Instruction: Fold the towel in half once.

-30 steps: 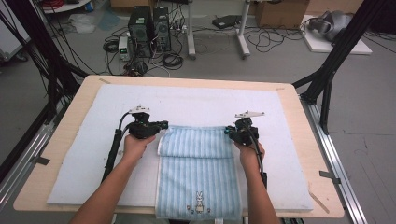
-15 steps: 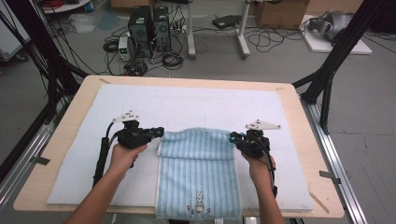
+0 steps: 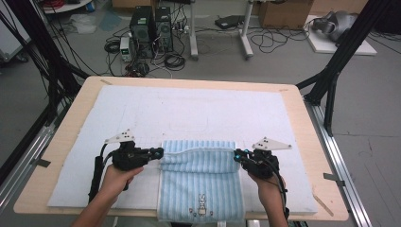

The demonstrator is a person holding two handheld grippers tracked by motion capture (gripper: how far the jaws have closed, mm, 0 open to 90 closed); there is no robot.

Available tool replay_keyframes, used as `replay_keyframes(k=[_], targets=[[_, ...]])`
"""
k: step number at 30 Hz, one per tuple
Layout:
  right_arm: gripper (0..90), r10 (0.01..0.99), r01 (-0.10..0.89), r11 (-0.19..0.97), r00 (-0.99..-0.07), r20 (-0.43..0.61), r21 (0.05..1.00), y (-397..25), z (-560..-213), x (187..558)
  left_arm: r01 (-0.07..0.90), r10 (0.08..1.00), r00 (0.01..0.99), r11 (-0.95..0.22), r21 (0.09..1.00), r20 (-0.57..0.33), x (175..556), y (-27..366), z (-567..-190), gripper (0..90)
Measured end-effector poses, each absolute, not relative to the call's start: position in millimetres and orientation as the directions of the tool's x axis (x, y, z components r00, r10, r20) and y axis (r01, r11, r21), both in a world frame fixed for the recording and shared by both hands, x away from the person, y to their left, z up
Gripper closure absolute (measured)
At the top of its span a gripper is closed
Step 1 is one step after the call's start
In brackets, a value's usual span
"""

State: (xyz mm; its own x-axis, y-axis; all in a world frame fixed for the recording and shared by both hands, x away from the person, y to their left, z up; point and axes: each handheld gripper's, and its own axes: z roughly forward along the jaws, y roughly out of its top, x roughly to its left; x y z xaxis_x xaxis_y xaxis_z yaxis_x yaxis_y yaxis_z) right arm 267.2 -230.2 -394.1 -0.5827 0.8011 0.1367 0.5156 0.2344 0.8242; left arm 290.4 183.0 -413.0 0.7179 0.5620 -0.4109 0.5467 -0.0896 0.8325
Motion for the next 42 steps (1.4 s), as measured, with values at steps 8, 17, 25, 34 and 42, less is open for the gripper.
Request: replay_keyframes(k=[8,17,25,34,42], targets=[[82.3,0.789,0.537,0.261,-0.598,0.143,0.802,-232.5,-406.5,246.0,0.566,0.564,0.716,-0.125,0.815,-0.411,273.4,186.1,-426.6,84.6],[81.4,0.792,0.579,0.256,-0.584,0.175,0.774,-239.2,-421.2,232.6,0.58,0.522,0.737,-0.165,0.798,-0.429,248.6,182.9,-439.8,84.3],[57.3,0.815,0.585,0.207,-0.546,0.192,0.785,-241.1,-421.0,235.4,0.562,0.598,0.702,-0.133,0.817,-0.386,262.4,185.4,-441.1,53.4],[58.0,0.85,0.557,0.187,-0.505,0.151,0.809,-237.4,-414.1,261.0,0.516,0.678,0.639,-0.027,0.856,-0.364,292.2,197.3,-429.4,42.7],[64.9,0.862,0.636,0.266,-0.494,0.116,0.725,-224.4,-439.9,290.2,0.504,0.709,0.624,-0.042,0.863,-0.329,301.0,197.0,-433.1,43.2]])
